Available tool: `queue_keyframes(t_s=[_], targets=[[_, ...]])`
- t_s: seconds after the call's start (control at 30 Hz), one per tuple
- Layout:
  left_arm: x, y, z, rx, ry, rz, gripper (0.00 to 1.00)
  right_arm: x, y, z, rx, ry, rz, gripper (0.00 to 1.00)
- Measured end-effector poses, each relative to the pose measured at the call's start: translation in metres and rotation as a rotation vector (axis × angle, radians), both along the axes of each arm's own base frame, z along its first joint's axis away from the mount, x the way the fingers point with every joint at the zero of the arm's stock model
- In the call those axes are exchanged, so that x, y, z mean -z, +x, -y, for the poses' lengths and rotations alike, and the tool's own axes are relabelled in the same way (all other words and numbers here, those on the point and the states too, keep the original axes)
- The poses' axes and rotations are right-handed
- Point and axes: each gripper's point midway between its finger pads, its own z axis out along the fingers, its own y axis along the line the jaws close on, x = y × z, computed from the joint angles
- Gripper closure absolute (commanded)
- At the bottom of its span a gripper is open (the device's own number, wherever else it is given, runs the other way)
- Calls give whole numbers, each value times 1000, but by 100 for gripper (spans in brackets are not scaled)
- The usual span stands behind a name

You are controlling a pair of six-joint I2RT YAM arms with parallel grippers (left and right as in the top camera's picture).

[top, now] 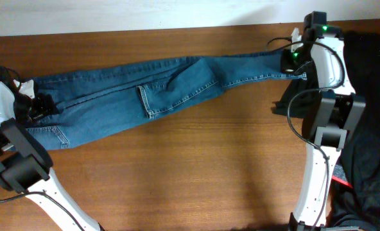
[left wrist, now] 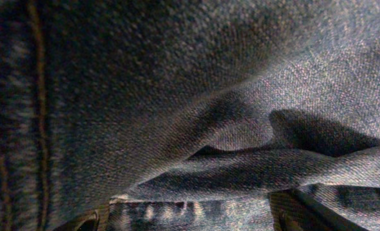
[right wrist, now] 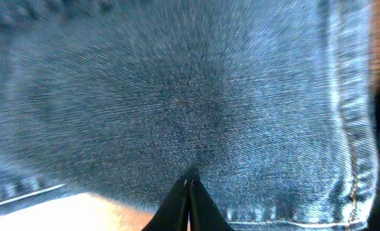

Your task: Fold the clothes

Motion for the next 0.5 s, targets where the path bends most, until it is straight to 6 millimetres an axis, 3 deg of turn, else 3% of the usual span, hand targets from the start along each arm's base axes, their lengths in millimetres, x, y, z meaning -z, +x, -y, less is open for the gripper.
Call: queue_keyframes(t_s=[0.17,0.3,0.37,0.5], targets=[[0,0,0,0,0,-1,21,19,6,1,4,4,3,87],[0,-1,1,0,-4,-5,21,18,24,3,32,12,69,59],[0,-3,2,0,-7,-12,21,17,36,3,51,14,115,36],[0,-8,5,0,-20,-33,21,14,55,4,68,-6,189,33]])
